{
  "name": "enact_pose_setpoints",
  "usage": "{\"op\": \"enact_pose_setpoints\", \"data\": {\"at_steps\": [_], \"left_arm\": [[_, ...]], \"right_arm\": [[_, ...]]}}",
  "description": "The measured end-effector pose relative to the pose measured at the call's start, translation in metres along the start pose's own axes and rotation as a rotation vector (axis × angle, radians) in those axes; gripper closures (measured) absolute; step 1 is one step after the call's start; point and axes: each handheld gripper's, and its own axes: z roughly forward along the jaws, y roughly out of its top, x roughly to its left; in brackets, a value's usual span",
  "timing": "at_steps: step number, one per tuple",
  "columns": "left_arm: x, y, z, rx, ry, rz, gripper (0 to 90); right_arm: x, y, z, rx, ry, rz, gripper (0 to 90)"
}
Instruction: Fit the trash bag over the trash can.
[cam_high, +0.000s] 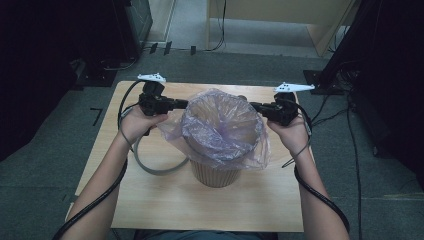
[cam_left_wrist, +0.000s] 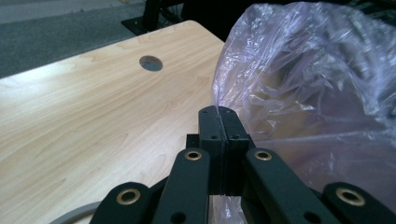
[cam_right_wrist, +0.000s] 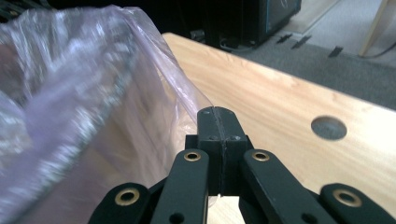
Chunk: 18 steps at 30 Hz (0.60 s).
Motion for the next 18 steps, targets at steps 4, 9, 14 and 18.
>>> {"op": "enact_pose_setpoints", "data": {"at_steps": [4,9,14,18], "left_arm": [[0.003,-0.008,0.004,0.016,0.007,-0.003,90.0],[0.003,-0.013,0.002,0.013,-0.018,-0.012,86.2],[-0.007,-0.006,-0.015,-0.056,-0.032,0.053,68.7],[-0.013,-0.003,-0.029,-0.064,-0.063,0.052,56.8]], "right_arm": [[-0.004,-0.010,0.003,0.024,0.008,0.012,90.0],[-0.007,-0.014,-0.005,0.021,0.002,0.011,84.2],[-0.006,-0.004,-0.024,-0.043,-0.003,-0.004,67.2],[0.002,0.009,-0.038,-0.062,-0.016,-0.023,60.1]]}}
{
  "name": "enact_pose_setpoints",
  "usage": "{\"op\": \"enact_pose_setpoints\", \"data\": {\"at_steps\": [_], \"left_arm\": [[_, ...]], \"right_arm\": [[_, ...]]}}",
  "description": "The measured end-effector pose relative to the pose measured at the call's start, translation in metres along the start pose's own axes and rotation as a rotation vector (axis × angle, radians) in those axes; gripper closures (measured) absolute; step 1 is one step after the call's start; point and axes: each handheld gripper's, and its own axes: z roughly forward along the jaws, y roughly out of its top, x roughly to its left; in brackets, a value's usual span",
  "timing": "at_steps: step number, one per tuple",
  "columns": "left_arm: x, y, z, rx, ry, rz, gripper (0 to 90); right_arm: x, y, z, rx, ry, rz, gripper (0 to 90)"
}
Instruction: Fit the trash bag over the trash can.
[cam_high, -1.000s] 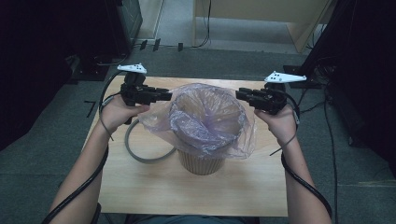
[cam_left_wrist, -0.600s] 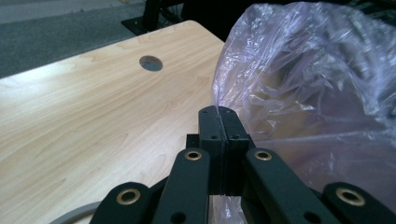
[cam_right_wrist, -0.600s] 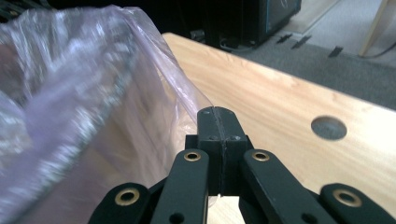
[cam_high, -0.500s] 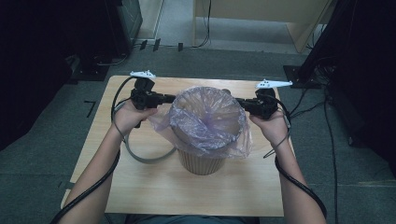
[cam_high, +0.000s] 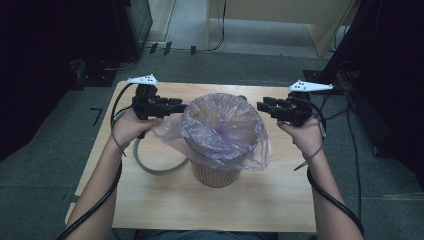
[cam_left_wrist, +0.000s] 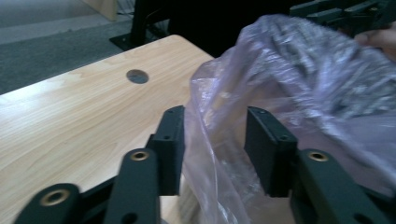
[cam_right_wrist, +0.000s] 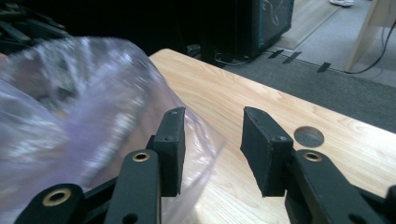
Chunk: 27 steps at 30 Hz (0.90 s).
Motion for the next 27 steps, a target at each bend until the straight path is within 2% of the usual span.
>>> {"op": "enact_pose_setpoints", "data": {"at_steps": [3,5,8,10,13,14,16,18,21,27], "left_arm": [[-0.002,0.004,-0.008,0.015,0.003,-0.005,51.6],[-0.004,0.005,-0.014,0.009,0.001,-0.012,50.3],[-0.007,0.006,-0.023,0.007,-0.015,-0.020,47.3],[-0.011,0.006,-0.028,0.008,-0.022,-0.016,45.0],[-0.016,0.006,-0.032,0.024,-0.056,-0.022,41.1],[-0.019,0.005,-0.033,0.033,-0.052,-0.011,40.5],[-0.022,0.004,-0.034,0.034,-0.050,0.001,40.4],[-0.024,0.004,-0.035,0.045,-0.059,-0.005,40.4],[-0.027,0.004,-0.037,0.061,-0.070,-0.005,42.0],[-0.034,0.006,-0.041,0.030,-0.114,0.013,44.5]], "right_arm": [[0.011,0.011,-0.007,0.001,0.020,-0.015,59.1],[0.020,0.017,-0.009,0.008,0.037,-0.021,59.2],[0.032,0.024,-0.008,0.031,0.086,-0.023,59.2],[0.040,0.028,-0.006,0.042,0.105,-0.037,59.7],[0.050,0.033,-0.004,0.049,0.128,-0.045,62.3],[0.052,0.034,-0.003,0.051,0.138,-0.049,62.6],[0.061,0.037,0.002,0.069,0.157,-0.058,63.2],[0.069,0.039,0.006,0.091,0.169,-0.073,63.7],[0.081,0.043,0.012,0.122,0.169,-0.114,69.3],[0.095,0.050,0.024,0.197,0.210,-0.122,74.0]]}}
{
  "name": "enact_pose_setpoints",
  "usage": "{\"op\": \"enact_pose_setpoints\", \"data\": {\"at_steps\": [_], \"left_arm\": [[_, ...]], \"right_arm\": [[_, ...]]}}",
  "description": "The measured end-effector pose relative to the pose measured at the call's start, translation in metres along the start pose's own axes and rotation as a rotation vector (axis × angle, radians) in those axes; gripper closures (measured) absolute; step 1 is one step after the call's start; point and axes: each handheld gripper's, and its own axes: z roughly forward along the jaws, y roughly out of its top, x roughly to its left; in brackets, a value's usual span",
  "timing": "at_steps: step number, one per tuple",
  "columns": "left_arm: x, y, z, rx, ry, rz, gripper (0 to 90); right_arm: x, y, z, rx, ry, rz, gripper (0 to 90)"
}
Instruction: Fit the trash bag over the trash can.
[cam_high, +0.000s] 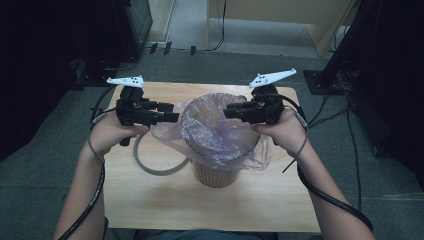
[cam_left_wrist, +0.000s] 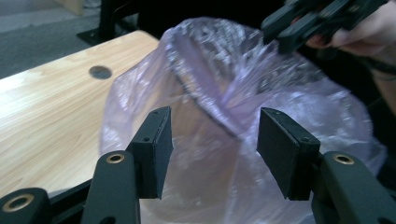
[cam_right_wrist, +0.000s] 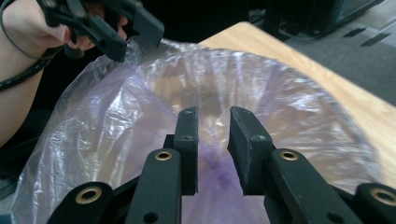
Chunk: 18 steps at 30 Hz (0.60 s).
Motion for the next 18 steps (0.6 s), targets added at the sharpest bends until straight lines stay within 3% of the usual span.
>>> {"op": "enact_pose_setpoints", "data": {"at_steps": [6,18], "left_arm": [[-0.003,0.000,0.003,-0.013,-0.031,0.008,43.8],[-0.006,-0.003,0.015,0.030,-0.050,0.021,44.6]], "right_arm": [[0.008,0.008,0.014,0.031,0.035,-0.019,73.7],[0.025,0.020,0.048,0.126,0.094,-0.062,75.7]]}}
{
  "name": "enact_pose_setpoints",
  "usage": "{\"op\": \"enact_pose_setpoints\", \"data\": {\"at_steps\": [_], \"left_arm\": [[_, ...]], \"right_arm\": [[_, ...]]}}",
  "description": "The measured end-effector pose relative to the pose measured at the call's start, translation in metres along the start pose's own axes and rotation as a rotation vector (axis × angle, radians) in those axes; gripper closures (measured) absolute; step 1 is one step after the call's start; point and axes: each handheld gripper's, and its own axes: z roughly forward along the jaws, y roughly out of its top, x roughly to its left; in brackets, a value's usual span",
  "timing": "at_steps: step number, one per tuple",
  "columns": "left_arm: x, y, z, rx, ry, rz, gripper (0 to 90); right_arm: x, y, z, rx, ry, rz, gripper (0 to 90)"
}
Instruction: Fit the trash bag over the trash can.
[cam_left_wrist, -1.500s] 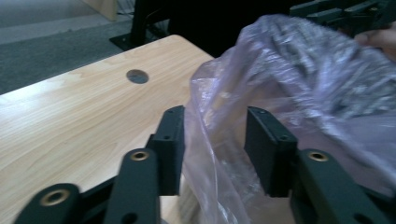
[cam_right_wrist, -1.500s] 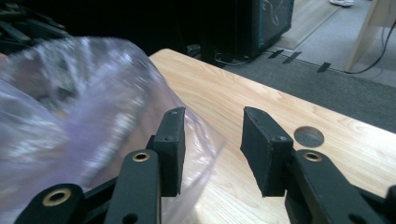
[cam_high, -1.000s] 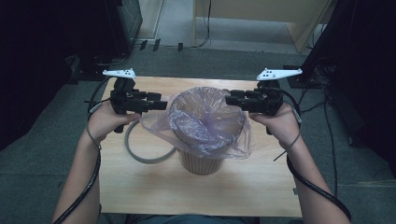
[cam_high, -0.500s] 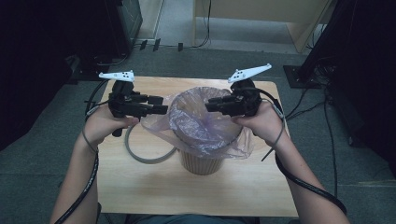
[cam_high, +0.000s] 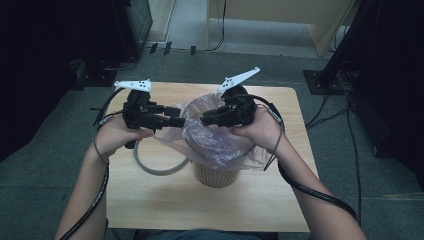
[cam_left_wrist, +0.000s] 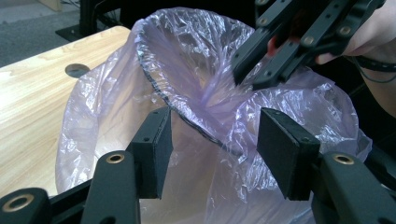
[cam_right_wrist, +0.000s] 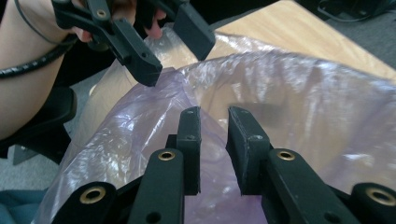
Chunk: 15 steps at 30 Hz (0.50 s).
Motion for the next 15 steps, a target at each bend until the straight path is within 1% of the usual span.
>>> {"op": "enact_pose_setpoints", "data": {"at_steps": [4,5,9,13,15], "left_arm": [[0.001,-0.001,0.000,0.008,0.006,-0.001,44.8],[0.001,-0.001,0.000,0.007,0.004,-0.002,44.9],[0.001,-0.001,0.000,0.010,0.002,-0.002,44.9],[0.000,-0.001,0.000,0.016,-0.003,0.005,44.9],[0.000,-0.002,0.000,0.019,-0.003,0.006,44.9]], "right_arm": [[0.002,-0.002,0.012,0.040,0.017,0.005,75.7],[0.003,-0.001,0.015,0.044,0.022,-0.003,75.5],[0.009,0.000,0.026,0.090,0.045,-0.029,68.9],[0.009,-0.002,0.040,0.126,0.067,-0.021,63.2],[0.009,-0.004,0.047,0.140,0.069,-0.017,57.9]]}}
